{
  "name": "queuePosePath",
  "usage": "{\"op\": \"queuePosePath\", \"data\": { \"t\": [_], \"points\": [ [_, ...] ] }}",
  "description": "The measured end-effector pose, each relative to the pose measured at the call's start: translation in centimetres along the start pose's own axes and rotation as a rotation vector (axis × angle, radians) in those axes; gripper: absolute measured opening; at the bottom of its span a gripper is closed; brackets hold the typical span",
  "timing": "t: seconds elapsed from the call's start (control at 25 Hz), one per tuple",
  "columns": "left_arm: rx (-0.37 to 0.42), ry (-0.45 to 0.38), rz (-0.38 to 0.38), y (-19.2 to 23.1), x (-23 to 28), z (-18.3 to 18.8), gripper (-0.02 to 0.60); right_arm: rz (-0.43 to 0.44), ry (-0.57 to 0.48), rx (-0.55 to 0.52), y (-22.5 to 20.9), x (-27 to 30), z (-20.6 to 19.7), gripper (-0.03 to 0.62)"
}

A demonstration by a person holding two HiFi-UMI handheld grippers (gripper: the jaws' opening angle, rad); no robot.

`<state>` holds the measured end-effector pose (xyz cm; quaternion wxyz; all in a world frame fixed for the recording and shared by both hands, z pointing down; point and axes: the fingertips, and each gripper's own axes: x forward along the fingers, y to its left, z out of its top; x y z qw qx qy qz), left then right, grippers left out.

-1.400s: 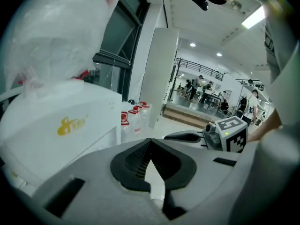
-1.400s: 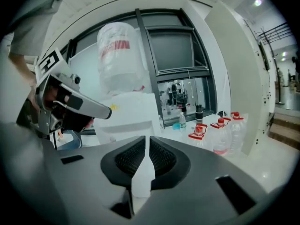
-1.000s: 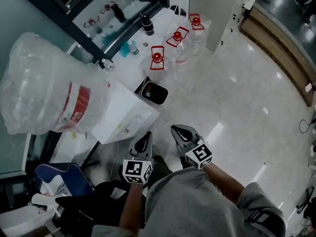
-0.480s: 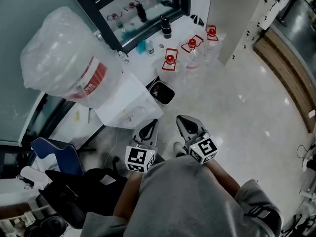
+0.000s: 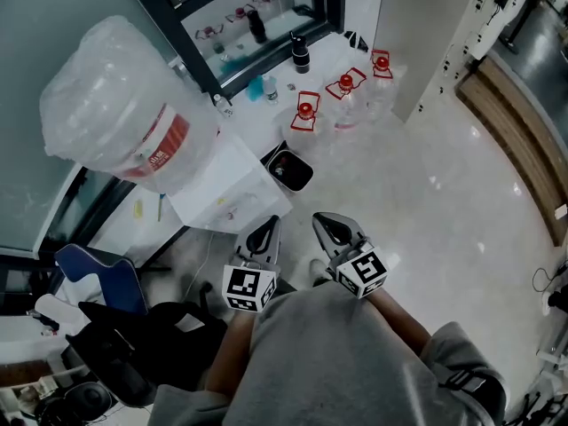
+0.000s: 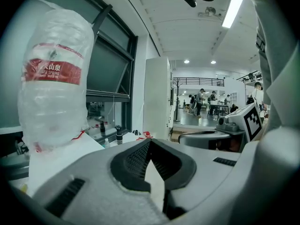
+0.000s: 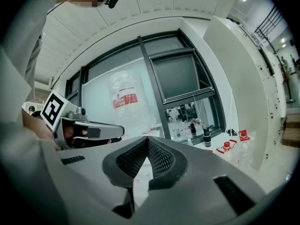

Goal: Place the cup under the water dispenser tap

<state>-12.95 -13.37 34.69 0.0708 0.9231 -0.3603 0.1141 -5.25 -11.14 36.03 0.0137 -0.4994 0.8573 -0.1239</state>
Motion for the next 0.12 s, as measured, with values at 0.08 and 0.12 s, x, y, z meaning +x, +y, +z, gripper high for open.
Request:
{"op": "queuePosePath", "data": {
  "t": [0.08, 0.12],
  "points": [
    [0.001, -0.001, 0.005, 0.06, 0.13, 0.09, 0.008, -0.003, 0.0, 0.003, -0.4, -0.15, 0.02, 0.009],
    [0.002, -0.002, 0.008, 0.09, 0.19, 0.13, 0.008, -0.004, -0.001, 0.005, -0.6, -0.2, 0.03, 0.009]
  ]
}}
